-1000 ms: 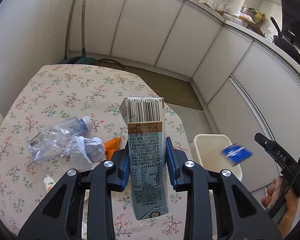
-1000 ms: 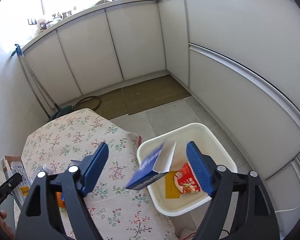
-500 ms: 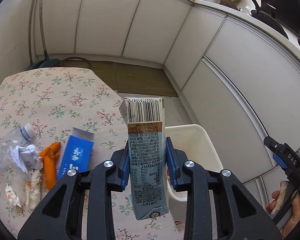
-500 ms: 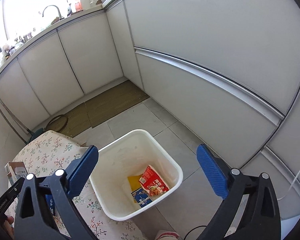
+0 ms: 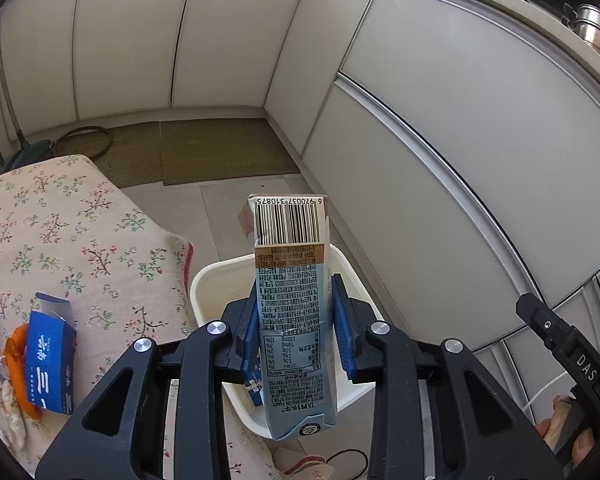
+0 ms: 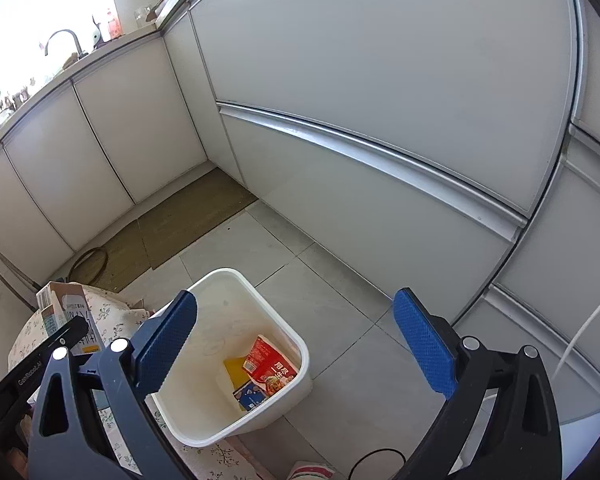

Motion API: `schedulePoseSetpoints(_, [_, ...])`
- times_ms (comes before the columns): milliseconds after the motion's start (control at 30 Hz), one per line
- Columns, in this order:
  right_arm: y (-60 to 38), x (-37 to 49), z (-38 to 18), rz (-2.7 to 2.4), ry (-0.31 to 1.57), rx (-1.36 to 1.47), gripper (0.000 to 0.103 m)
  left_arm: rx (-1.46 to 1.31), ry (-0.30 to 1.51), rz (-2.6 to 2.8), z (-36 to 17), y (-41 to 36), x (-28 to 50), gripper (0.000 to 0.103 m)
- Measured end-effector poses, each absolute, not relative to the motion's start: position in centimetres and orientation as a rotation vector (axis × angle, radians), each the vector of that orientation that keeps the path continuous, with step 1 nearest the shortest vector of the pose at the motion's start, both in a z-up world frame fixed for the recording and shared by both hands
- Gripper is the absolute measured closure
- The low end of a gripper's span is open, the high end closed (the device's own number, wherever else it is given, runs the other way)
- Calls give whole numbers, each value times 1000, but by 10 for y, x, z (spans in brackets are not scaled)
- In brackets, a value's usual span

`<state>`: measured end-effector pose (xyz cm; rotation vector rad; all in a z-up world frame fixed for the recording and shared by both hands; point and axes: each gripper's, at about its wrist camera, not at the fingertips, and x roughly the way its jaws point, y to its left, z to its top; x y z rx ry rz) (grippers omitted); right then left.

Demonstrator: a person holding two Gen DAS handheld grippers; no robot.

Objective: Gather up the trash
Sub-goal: 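Lower the milk carton into the white bin and open the left tool, then move both tools back over the table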

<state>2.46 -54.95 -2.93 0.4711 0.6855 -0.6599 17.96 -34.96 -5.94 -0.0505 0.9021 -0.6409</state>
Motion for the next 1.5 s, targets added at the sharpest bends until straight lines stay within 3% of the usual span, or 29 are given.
schedulePoseSetpoints(100, [-552,22,-29,-681,682,455,7,-23,904,-643,-61,-357,180,71])
schedulePoseSetpoints(200, [-552,20,-28,-692,676,447,7,-12,900,-647,-59,-360,179,61])
schedulePoseSetpoints(267, [-548,22,-28,-693,675,443,7,-17,895,-646,-57,-358,178,47])
schedulePoseSetpoints(533, [-519,26,-22,-666,667,368,7,69,804,-538,-47,-335,160,35])
schedulePoseSetpoints(767, [-478,35,-17,-642,652,275,7,86,724,-412,-38,-292,146,12])
schedulePoseSetpoints(1067, [-416,45,-17,-600,620,114,7,36,720,-300,-48,-230,143,9])
schedulePoseSetpoints(1500, [-360,71,-17,-483,604,95,7,14,737,-233,-40,-172,147,9])
